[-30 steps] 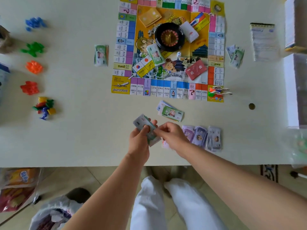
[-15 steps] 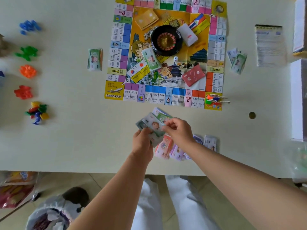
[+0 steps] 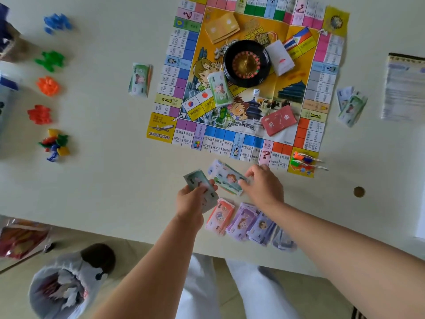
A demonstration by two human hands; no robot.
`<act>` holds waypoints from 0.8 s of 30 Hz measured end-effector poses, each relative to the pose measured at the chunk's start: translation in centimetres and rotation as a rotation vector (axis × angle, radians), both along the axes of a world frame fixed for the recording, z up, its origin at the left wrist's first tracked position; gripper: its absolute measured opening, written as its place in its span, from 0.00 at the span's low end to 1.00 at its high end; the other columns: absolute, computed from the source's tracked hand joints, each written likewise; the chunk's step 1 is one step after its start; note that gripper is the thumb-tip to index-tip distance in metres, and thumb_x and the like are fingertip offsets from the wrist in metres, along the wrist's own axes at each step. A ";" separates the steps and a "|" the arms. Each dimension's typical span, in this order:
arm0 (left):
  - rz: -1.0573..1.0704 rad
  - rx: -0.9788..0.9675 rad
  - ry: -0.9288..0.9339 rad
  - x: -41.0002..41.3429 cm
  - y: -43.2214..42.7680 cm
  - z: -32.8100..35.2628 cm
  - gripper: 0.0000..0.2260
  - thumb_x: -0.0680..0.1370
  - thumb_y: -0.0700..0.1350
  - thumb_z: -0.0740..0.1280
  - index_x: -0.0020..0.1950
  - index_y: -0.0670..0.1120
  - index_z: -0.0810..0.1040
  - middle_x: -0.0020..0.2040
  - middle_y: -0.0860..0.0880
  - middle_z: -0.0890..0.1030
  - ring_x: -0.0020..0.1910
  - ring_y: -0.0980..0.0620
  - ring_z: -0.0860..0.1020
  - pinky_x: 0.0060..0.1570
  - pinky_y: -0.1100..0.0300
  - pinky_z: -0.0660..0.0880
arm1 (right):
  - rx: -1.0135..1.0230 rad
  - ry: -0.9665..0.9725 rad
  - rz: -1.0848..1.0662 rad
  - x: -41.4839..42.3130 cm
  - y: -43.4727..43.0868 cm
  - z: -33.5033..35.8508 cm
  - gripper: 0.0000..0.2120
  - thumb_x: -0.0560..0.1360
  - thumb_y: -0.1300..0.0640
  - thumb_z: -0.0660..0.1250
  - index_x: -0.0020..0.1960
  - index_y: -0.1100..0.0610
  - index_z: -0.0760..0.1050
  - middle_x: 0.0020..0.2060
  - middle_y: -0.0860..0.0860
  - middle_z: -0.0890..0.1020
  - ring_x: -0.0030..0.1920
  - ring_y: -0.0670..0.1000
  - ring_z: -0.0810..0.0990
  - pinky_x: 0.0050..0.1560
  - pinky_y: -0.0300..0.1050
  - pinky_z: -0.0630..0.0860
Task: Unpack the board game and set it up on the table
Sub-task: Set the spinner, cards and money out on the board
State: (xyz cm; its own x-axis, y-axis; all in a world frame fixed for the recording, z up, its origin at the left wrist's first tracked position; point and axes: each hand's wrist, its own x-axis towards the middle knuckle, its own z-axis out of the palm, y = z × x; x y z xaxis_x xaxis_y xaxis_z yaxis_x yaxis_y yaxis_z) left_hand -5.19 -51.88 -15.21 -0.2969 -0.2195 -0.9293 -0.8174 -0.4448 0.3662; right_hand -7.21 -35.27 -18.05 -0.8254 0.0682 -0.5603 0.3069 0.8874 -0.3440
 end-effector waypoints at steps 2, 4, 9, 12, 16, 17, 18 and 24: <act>-0.016 -0.017 -0.005 -0.6 0.3 0.0 0.07 0.77 0.32 0.64 0.47 0.43 0.76 0.42 0.43 0.81 0.39 0.47 0.80 0.42 0.52 0.78 | -0.227 -0.076 -0.022 -0.6 -0.1 -0.1 0.10 0.74 0.48 0.69 0.48 0.54 0.76 0.44 0.47 0.78 0.43 0.48 0.78 0.42 0.45 0.76; -0.026 -0.040 -0.001 -1.2 0.4 0.1 0.05 0.77 0.34 0.66 0.46 0.44 0.77 0.41 0.43 0.80 0.38 0.47 0.79 0.38 0.55 0.77 | -0.455 -0.246 -0.098 -1.3 -0.9 0.3 0.11 0.74 0.48 0.70 0.49 0.55 0.77 0.42 0.48 0.79 0.42 0.48 0.79 0.42 0.43 0.75; -0.042 -0.054 0.027 -2.8 -1.2 0.3 0.07 0.75 0.34 0.68 0.45 0.46 0.76 0.41 0.44 0.79 0.37 0.48 0.78 0.37 0.56 0.76 | -0.686 -0.400 -0.214 -3.4 -3.9 1.9 0.09 0.74 0.53 0.70 0.45 0.59 0.78 0.33 0.48 0.79 0.32 0.46 0.74 0.35 0.38 0.72; -0.060 -0.068 0.026 -4.1 -3.1 0.3 0.09 0.73 0.35 0.71 0.50 0.43 0.76 0.42 0.43 0.80 0.37 0.48 0.79 0.36 0.56 0.77 | -0.714 -0.381 -0.246 -4.7 -5.9 2.5 0.09 0.74 0.55 0.71 0.47 0.61 0.78 0.34 0.49 0.80 0.31 0.46 0.75 0.33 0.36 0.72; -0.100 -0.057 0.040 -6.9 -6.1 0.4 0.08 0.73 0.37 0.72 0.47 0.46 0.77 0.42 0.44 0.81 0.37 0.48 0.79 0.36 0.57 0.77 | -0.617 -0.347 -0.237 -6.9 -9.1 2.8 0.05 0.74 0.59 0.71 0.47 0.60 0.78 0.35 0.50 0.81 0.32 0.45 0.76 0.33 0.34 0.72; -0.108 -0.052 0.046 -7.8 -7.2 0.4 0.07 0.73 0.39 0.73 0.46 0.47 0.77 0.42 0.44 0.81 0.38 0.48 0.79 0.37 0.56 0.76 | -0.601 -0.332 -0.263 -7.6 -10.2 2.7 0.04 0.74 0.58 0.71 0.47 0.58 0.78 0.35 0.49 0.81 0.31 0.45 0.76 0.33 0.35 0.71; -0.119 -0.043 0.059 -8.4 -8.2 0.5 0.06 0.73 0.40 0.73 0.45 0.47 0.78 0.42 0.44 0.81 0.38 0.48 0.79 0.38 0.56 0.76 | -0.591 -0.311 -0.290 -8.2 -11.1 2.6 0.04 0.74 0.58 0.71 0.46 0.57 0.78 0.35 0.49 0.81 0.31 0.45 0.75 0.33 0.35 0.71; -0.175 -0.038 0.106 -13.9 -16.6 0.5 0.04 0.74 0.41 0.72 0.45 0.46 0.79 0.40 0.46 0.82 0.37 0.50 0.79 0.36 0.60 0.75 | -0.611 -0.194 -0.423 -13.8 -19.5 1.5 0.01 0.74 0.60 0.70 0.45 0.57 0.79 0.34 0.48 0.79 0.33 0.43 0.75 0.33 0.32 0.71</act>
